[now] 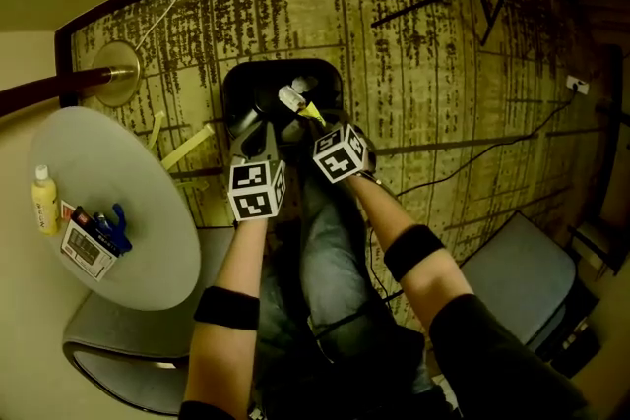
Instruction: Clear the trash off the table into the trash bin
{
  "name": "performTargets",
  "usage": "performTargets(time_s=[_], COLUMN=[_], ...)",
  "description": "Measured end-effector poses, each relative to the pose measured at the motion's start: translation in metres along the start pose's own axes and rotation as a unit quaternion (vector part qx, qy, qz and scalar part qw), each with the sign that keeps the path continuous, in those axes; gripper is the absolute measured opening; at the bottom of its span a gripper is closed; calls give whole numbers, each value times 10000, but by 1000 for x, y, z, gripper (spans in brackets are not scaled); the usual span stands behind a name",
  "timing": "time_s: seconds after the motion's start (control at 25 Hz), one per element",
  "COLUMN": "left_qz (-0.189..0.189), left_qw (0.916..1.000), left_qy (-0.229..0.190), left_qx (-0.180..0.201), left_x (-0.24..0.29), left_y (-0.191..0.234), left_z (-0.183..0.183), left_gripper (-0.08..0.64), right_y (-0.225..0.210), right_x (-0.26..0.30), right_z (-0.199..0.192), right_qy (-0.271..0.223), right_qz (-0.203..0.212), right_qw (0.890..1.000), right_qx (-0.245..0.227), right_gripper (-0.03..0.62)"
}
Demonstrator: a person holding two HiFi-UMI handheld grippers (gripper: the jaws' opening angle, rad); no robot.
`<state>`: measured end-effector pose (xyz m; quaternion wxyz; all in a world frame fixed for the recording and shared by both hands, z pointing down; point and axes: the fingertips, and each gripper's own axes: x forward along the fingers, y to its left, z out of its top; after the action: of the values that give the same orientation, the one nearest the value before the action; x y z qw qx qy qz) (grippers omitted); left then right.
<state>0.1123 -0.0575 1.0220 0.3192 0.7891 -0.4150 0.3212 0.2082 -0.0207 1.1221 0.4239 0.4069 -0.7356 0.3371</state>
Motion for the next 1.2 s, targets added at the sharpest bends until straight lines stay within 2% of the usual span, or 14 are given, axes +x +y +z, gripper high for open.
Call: performTargets(time_s=[0.16, 0.24, 0.32, 0.52, 0.68, 0.72, 1.0, 1.2], left_qz=[26, 25, 12, -38, -28, -42, 10, 312], left_qw=[10000, 10000, 10000, 10000, 10000, 9999, 9979, 9906], left_qy=[19, 26, 29, -7, -62, -91, -622, -1292], left_qx=[-44, -59, -51, -16, -42, -44, -160, -311], left_x=[1, 0, -1, -15, -52, -65, -199, -307], left_y=[2, 2, -1, -11, -27, -34, -74, -76], left_z=[-2, -2, -2, 9, 32, 41, 131, 193], left_gripper=[0, 0, 0, 0, 0, 0, 0, 0], right_y=[-3, -4, -4, -5, 1, 3, 30, 67], right_x=[1, 3, 4, -13, -59, -75, -239, -345], right_z=[-3, -6, -9, -2, 20, 27, 119, 186], right_qy=[149, 164, 173, 163, 8, -48, -813, -1391], right_qz=[-30, -62, -66, -84, -26, 5, -144, -119], right_qw=[9999, 9998, 9998, 9998, 9999, 9999, 9963, 9898], right_qx=[-52, -46, -40, -116, -122, -115, -229, -297], right_gripper=[212, 213, 252, 252, 245, 236, 0, 0])
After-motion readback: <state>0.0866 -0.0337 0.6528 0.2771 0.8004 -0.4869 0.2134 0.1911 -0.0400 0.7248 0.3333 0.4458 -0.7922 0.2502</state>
